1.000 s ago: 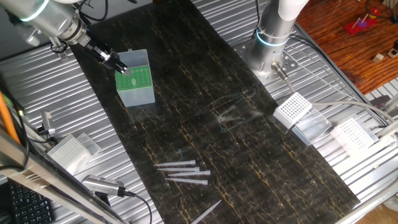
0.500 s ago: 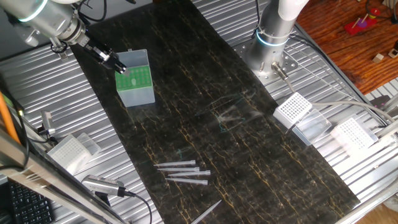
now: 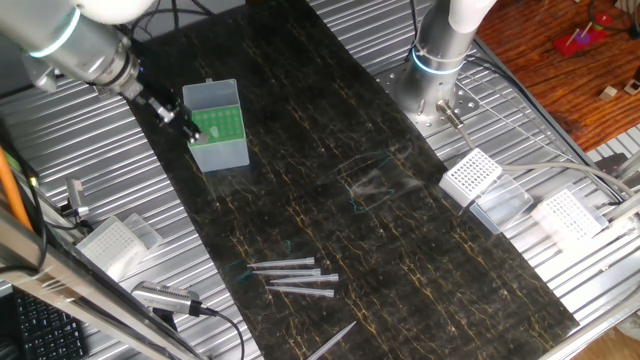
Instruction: Insert a large pipette tip into the holder for large pipette tips
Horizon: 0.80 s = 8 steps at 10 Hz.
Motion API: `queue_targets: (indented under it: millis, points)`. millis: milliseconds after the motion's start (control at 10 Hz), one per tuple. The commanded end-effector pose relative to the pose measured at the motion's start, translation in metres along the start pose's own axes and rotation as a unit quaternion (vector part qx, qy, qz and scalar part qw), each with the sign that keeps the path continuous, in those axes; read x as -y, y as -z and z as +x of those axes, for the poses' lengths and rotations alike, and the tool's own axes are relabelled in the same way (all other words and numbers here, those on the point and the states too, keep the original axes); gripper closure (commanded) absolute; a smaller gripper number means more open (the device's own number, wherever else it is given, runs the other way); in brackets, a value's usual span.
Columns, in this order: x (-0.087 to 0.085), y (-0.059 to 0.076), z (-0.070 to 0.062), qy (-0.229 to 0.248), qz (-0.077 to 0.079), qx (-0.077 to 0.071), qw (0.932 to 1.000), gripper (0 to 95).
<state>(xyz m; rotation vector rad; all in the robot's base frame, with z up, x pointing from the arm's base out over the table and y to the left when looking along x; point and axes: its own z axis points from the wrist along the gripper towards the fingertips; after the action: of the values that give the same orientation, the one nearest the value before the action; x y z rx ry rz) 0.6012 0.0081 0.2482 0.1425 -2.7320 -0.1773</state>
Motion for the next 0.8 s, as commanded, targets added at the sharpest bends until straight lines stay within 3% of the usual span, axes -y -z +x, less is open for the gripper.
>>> queue_targets:
  millis: [100, 300, 600, 700, 800]
  points:
    - [-0.008, 0.001, 0.005, -0.008, 0.001, 0.01, 0.9999, 19.0]
    - [-0.017, -0.001, 0.002, -0.015, 0.004, 0.023, 0.9996, 19.0]
    - [-0.048, -0.015, -0.012, -0.046, 0.007, 0.036, 0.9983, 19.0]
    - [-0.061, -0.02, -0.015, -0.053, 0.007, 0.039, 0.9978, 38.0]
    - [-0.069, -0.024, -0.017, -0.056, 0.007, 0.039, 0.9976, 38.0]
